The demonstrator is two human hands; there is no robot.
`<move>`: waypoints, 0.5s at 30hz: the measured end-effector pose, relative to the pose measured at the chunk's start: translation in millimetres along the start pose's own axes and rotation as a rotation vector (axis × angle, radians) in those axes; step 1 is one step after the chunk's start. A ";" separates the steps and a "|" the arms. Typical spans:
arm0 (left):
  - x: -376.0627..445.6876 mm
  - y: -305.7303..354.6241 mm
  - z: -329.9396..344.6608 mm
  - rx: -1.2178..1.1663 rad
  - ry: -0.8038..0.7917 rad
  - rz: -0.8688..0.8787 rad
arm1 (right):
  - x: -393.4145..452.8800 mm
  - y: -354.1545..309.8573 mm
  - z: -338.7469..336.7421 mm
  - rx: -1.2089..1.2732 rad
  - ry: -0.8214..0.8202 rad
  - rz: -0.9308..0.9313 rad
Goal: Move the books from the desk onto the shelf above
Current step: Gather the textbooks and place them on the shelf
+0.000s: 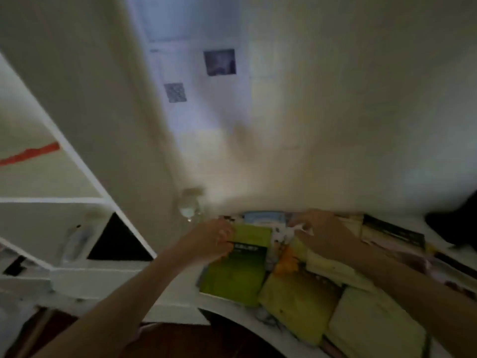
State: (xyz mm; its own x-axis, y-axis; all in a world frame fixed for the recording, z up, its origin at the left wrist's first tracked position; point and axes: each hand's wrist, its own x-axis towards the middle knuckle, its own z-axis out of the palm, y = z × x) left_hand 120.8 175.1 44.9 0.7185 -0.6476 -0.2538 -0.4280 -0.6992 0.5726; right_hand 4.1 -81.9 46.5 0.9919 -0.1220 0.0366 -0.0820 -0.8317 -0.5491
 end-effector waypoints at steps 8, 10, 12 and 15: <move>86.0 -105.6 129.5 -0.139 -0.053 -0.448 | -67.6 100.3 107.7 -0.044 -0.200 0.437; 88.3 -114.9 135.8 -0.093 0.002 -0.504 | -75.8 103.3 122.8 -0.086 -0.212 0.442; 87.6 -109.4 132.5 -0.026 0.057 -0.566 | -81.6 103.7 129.4 -0.127 -0.210 0.446; 87.7 -107.9 125.6 -0.211 0.064 -0.660 | -86.5 103.4 133.1 -0.155 -0.189 0.447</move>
State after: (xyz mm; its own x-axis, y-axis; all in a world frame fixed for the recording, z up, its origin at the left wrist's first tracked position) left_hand 161.1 155.7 -137.0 0.8255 -0.0835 -0.5582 0.2204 -0.8628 0.4550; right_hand -77.2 -85.3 -124.6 0.8557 -0.3961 -0.3329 -0.5016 -0.7928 -0.3461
